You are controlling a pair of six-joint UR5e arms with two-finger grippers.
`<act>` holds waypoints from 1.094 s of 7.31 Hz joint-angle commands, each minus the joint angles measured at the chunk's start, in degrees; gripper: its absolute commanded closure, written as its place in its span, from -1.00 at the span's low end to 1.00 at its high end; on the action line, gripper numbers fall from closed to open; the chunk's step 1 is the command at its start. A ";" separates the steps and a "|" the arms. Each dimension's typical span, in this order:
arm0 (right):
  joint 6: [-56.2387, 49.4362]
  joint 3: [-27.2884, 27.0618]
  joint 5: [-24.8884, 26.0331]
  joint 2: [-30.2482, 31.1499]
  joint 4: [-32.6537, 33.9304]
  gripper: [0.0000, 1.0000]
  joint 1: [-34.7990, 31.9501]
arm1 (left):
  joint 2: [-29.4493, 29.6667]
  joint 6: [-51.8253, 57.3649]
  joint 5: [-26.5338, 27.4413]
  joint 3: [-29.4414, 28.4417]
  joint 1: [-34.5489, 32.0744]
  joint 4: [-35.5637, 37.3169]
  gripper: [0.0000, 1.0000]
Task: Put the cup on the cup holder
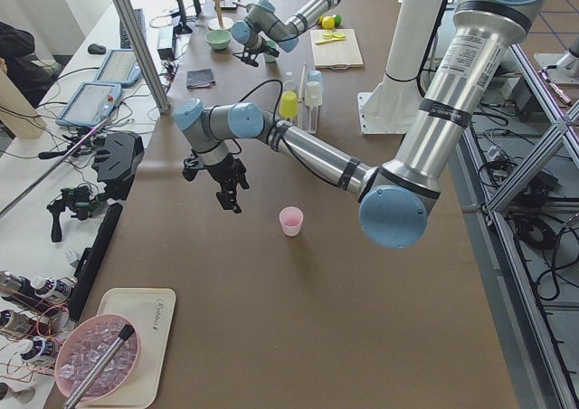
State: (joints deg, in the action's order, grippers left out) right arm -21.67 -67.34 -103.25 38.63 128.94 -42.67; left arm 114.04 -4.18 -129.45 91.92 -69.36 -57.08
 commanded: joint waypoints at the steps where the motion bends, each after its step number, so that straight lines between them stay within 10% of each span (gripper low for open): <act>1: -4.41 2.02 0.76 0.05 -2.00 -1.00 0.13 | 3.30 0.40 1.13 -3.94 2.65 0.40 -0.96; 8: -9.71 2.04 4.10 3.03 -4.31 -1.00 1.62 | 3.12 7.95 0.42 -13.69 8.89 -0.22 -0.96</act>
State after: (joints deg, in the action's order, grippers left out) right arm -31.39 -65.22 -99.32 40.89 124.67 -41.56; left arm 116.96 1.15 -128.97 80.21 -60.82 -57.26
